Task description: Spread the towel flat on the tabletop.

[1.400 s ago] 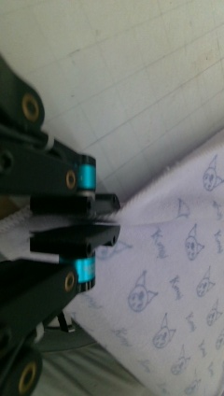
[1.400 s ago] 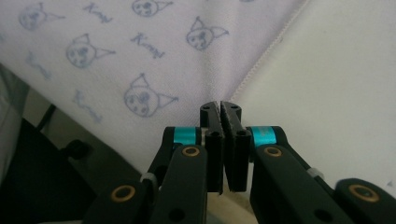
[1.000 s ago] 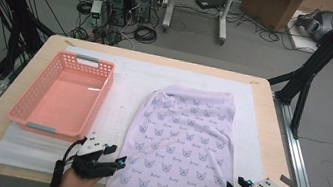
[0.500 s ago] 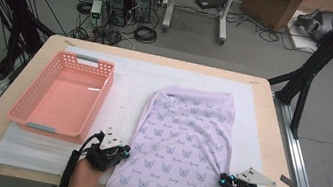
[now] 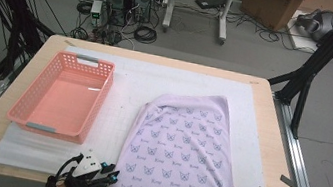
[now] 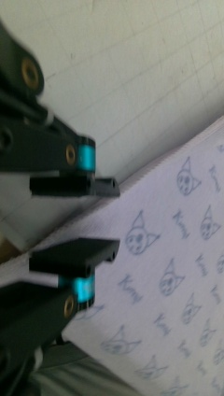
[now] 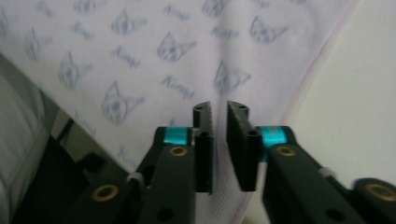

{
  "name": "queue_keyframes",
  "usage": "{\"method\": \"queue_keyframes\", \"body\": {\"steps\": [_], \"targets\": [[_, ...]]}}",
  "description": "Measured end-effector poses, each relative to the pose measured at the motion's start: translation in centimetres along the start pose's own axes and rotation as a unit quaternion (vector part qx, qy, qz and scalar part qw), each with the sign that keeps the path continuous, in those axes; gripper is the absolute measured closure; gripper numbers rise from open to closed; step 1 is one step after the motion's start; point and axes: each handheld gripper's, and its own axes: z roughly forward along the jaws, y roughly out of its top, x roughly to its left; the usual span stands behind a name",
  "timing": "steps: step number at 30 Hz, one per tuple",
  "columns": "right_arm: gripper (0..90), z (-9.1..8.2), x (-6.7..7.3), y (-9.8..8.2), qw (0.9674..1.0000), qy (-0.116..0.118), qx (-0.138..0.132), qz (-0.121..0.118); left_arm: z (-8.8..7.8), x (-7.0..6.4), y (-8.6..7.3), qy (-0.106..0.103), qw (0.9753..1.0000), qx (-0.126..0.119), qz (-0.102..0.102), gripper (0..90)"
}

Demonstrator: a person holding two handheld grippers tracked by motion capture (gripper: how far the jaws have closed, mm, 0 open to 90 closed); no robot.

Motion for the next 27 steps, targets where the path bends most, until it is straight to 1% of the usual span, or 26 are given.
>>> {"method": "queue_keyframes", "body": {"steps": [1, 2, 3, 4, 5, 7, 8, 12, 15, 16, 17, 21, 23, 24, 26, 27], "targets": [[66.7, -0.1, -0.2, 0.2, 0.9998, -0.002, -0.016, 0.013, 0.1, 0.1, 0.1, 0.000, 1.0000, -0.004, -0.004, 60.3], [65.9, -0.2, -0.4, 0.4, 0.9992, -0.007, -0.030, 0.023, 0.3, 0.2, 0.2, 0.002, 1.0000, -0.006, -0.004, 57.3], [63.4, -0.2, -0.5, 0.6, 0.9987, -0.010, -0.041, 0.029, 0.5, 0.3, 0.4, 0.000, 0.9999, -0.010, -0.009, 55.6], [61.8, 0.1, -0.5, 0.9, 0.9983, -0.020, -0.045, 0.030, 0.6, 0.4, 0.6, 0.001, 0.9999, -0.013, -0.010, 54.8], [61.8, 0.4, -0.5, 1.1, 0.9982, -0.021, -0.045, 0.034, 0.8, 0.5, 0.8, 0.002, 0.9998, -0.017, -0.011, 52.8], [60.5, 1.5, -0.5, 1.6, 0.9986, -0.026, -0.038, 0.028, 1.2, 0.7, 1.5, 0.003, 0.9996, -0.024, -0.013, 51.3], [60.5, 2.3, -0.3, 1.9, 0.9989, -0.022, -0.033, 0.026, 1.2, 0.8, 1.6, 0.001, 0.9996, -0.026, -0.013, 50.3], [62.0, 4.3, 0.2, 2.9, 0.9995, -0.018, -0.020, 0.013, 1.8, 1.4, 2.2, -0.004, 0.9992, -0.034, -0.021, 48.4], [74.8, 5.4, 0.3, 2.9, 0.9995, -0.030, 0.003, 0.003, 2.0, 1.6, 2.5, -0.002, 0.9990, -0.036, -0.027, 47.9], [86.0, 5.3, 0.2, 2.9, 0.9997, -0.023, -0.001, 0.001, 2.1, 1.5, 2.5, -0.004, 0.9989, -0.038, -0.027, 47.9], [87.3, 5.1, 0.2, 2.8, 0.9998, -0.018, 0.005, -0.002, 2.1, 1.5, 2.6, -0.004, 0.9990, -0.038, -0.025, 47.9], [88.5, 3.9, 0.3, 2.8, 0.9987, -0.004, 0.040, -0.032, 2.0, 1.6, 3.3, -0.002, 0.9989, -0.044, -0.019, 47.6], [88.5, 3.2, 0.1, 2.4, 0.9976, 0.007, 0.055, -0.041, 2.0, 1.8, 3.7, 0.000, 0.9986, -0.049, -0.018, 47.6], [88.4, 3.1, 0.0, 2.4, 0.9976, 0.011, 0.056, -0.039, 2.0, 1.9, 3.9, 0.001, 0.9984, -0.053, -0.019, 47.6], [87.7, 2.8, -0.4, 2.1, 0.9974, 0.029, 0.058, -0.032, 2.2, 2.2, 4.3, 0.000, 0.9982, -0.055, -0.021, 47.6], [86.3, 2.7, -0.5, 2.2, 0.9969, 0.038, 0.064, -0.025, 2.4, 2.4, 4.4, 0.000, 0.9982, -0.056, -0.021, 47.6]]}}
